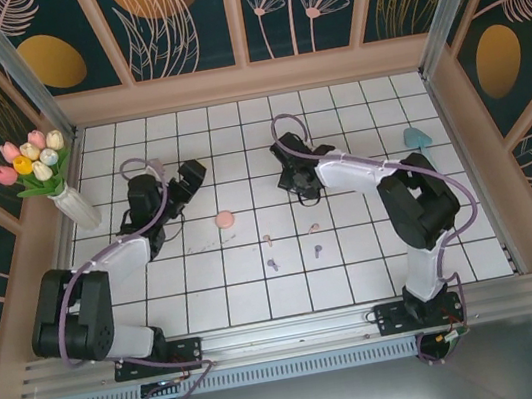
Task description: Insert the wireless bluetooth earbuds into the charging case
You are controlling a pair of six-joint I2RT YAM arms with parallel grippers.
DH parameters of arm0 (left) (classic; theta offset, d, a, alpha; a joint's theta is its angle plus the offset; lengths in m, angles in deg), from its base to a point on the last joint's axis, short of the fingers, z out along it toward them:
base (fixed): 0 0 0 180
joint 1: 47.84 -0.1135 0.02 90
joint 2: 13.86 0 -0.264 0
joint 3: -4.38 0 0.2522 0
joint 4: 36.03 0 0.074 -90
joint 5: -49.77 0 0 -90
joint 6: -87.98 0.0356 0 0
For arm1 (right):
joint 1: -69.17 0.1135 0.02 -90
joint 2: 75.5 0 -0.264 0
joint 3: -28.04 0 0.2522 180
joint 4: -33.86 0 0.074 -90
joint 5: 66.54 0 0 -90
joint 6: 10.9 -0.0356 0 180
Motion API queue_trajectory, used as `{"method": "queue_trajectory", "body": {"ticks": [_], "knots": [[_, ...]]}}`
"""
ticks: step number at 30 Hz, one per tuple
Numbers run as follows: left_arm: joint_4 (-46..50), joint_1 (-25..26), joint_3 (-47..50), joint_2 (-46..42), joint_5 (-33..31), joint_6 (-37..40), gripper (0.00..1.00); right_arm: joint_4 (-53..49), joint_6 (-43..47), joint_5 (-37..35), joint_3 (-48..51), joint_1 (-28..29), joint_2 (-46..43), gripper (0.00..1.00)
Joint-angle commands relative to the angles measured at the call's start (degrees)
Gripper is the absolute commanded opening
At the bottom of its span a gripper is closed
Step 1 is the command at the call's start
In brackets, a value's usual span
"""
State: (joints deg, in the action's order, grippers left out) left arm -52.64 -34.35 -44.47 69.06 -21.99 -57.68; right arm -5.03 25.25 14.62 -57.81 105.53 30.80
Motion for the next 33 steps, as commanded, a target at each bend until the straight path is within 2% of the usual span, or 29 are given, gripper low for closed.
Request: {"method": "queue_trajectory", "body": {"ticks": [1, 9, 17, 18, 23, 29, 33], "knots": [[-4.3, 3.4, -2.1, 2.6, 0.6, -1.3, 0.99, 1.1, 2.8, 0.7, 0.3, -0.4, 2.2, 0.46], [-10.8, 8.9, -2.2, 6.4, 0.1, -2.2, 0.99, 3.2, 2.9, 3.2, 2.2, -1.9, 1.1, 0.46], [-23.7, 12.2, 1.9, 9.2, 2.1, -1.4, 0.97, 7.5, 1.2, 12.4, 2.0, -4.7, -2.0, 0.47], [-24.9, 12.7, 2.0, 10.0, 2.2, -1.2, 0.97, 8.2, 0.7, 13.6, 1.8, -6.4, -2.4, 0.47], [-28.2, 15.8, 0.0, 14.1, 2.4, 0.2, 0.96, 11.2, -2.4, 18.6, 0.9, -8.3, -3.4, 0.47], [-30.4, 19.0, -2.9, 19.6, 1.4, 1.4, 0.91, 14.0, -5.8, 21.9, 0.7, -9.3, -4.2, 0.47], [-31.3, 20.9, -5.1, 22.7, 0.5, 1.9, 0.84, 15.1, -7.7, 23.2, 0.6, -9.3, -4.5, 0.47]]}}
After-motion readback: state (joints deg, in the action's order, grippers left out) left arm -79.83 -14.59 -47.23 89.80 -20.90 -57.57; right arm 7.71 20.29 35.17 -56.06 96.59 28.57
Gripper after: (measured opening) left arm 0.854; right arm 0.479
